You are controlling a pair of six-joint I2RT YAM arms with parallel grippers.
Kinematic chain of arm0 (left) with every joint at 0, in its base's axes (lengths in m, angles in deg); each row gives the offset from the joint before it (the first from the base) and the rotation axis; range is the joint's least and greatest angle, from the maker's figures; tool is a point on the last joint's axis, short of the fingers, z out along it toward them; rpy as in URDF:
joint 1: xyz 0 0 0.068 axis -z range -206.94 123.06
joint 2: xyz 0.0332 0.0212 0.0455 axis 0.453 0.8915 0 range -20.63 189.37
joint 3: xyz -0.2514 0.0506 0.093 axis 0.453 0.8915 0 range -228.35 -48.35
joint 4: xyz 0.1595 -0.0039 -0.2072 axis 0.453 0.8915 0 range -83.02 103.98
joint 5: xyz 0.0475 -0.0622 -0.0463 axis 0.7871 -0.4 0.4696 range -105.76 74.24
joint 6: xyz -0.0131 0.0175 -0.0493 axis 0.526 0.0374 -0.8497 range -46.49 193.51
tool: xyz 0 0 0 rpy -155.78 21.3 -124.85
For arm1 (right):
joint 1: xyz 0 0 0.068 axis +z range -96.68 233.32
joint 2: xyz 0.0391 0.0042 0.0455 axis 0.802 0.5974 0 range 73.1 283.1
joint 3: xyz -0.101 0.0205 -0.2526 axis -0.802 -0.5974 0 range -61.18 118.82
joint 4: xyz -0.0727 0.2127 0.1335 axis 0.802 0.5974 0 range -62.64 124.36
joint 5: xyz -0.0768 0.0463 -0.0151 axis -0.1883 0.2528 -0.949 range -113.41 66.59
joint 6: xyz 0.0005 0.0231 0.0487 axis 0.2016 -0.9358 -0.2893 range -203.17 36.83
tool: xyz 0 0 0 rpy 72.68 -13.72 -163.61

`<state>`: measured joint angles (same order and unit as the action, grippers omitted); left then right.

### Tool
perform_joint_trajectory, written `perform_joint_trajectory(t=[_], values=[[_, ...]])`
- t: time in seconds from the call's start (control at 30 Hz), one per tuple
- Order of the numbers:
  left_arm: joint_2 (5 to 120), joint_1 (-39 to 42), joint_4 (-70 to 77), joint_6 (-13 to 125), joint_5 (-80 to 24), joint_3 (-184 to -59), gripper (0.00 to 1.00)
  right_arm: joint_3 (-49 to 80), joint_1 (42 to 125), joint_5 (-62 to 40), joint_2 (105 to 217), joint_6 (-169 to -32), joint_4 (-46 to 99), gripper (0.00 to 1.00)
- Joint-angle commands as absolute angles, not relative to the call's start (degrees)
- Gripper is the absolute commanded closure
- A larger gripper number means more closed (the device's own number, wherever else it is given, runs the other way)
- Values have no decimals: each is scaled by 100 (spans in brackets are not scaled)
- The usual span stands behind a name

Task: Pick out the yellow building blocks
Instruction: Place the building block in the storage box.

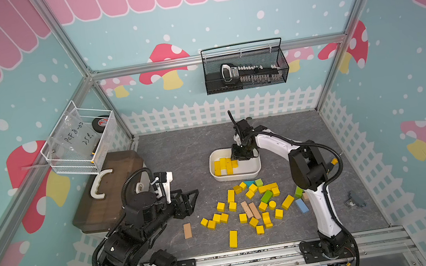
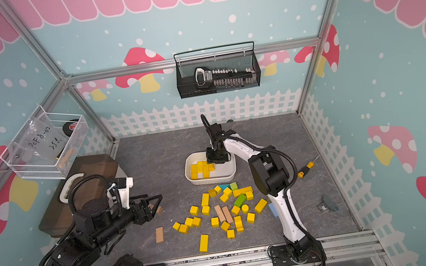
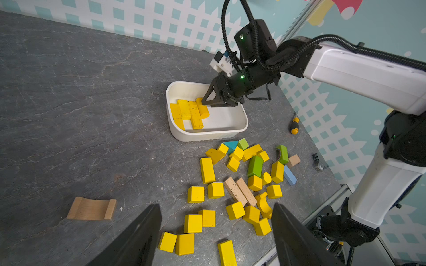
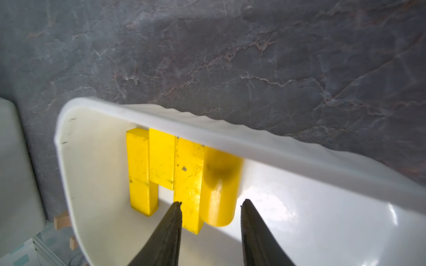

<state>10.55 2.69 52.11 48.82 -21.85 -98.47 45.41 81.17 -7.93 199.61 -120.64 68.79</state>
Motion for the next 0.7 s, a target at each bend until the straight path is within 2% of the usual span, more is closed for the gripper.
perform_joint_trajectory(t=[0.0, 0.17, 0.4, 0.47, 0.5, 0.67], values=[[1066, 233, 5128, 4889, -2200, -9800, 20, 4480, 8092, -1012, 19101, -11714, 7161, 57], [1071, 233, 5131, 4889, -2207, -9800, 20, 3584, 8032, -1392, 17877, -11467, 7289, 57], [1084, 233, 5129, 4890, -2178, -9800, 17, 1444, 8003, -1936, 16149, -11466, 7153, 57], [1099, 233, 5130, 4890, -2174, -9801, 13, 883, 8004, -1972, 15755, -11498, 7081, 56], [1111, 233, 5140, 4890, -2186, -9808, 2, 611, 8004, -1972, 15573, -11486, 7060, 56], [1240, 215, 5129, 4890, -2240, -9818, 1, -178, 8012, -2007, 15215, -10782, 7158, 54]])
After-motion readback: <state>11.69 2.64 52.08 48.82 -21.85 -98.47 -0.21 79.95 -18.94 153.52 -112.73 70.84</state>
